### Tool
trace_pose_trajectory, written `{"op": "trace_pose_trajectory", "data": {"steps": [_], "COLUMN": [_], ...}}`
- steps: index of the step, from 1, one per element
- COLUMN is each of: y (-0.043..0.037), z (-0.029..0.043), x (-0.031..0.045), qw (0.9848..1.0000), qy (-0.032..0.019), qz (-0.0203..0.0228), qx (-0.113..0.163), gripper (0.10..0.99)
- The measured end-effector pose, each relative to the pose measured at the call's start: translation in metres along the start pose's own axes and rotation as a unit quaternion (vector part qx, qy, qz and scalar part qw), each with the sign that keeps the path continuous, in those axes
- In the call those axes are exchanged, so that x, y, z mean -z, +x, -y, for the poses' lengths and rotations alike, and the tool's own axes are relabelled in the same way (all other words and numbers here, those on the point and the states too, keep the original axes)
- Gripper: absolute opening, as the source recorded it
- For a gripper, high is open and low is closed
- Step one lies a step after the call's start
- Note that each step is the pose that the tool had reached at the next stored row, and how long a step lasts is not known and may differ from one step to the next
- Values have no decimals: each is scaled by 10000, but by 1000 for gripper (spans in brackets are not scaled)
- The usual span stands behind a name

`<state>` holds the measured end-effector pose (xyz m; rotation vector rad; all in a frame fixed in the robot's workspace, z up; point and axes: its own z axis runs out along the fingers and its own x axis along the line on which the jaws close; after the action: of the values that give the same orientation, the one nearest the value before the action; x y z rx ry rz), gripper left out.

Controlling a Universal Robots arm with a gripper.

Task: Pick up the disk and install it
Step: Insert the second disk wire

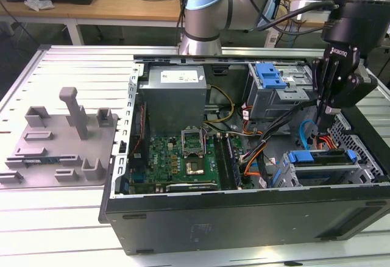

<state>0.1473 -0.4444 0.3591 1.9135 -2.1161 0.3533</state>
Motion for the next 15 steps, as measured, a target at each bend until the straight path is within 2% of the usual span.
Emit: {"op": "trace_pose_trajectory", "data": {"steps": [1, 2, 3, 4, 5, 8, 10, 11, 12, 13, 15], "y": [6, 20, 34, 51, 75, 125, 178, 202, 216, 237, 294], "z": [-4, -10, -14, -20, -27, -34, -39, -46, -49, -55, -61], "x": [-3, -8, -13, -19, -28, -48, -68, -77, -82, -90, -112], "qw": [10000, 10000, 9999, 9997, 9995, 9991, 9982, 9979, 9977, 9973, 9959], "qy": [16, 55, 104, 164, 197, 247, 314, 311, 307, 300, 280], "qz": [18, 58, 107, 177, 233, 340, 488, 556, 595, 661, 850], "qx": [-6, -21, -40, -63, -76, -96, -124, -125, -125, -126, -126], "gripper": [161, 161, 161, 161, 161, 161, 161, 161, 161, 161, 161]}}
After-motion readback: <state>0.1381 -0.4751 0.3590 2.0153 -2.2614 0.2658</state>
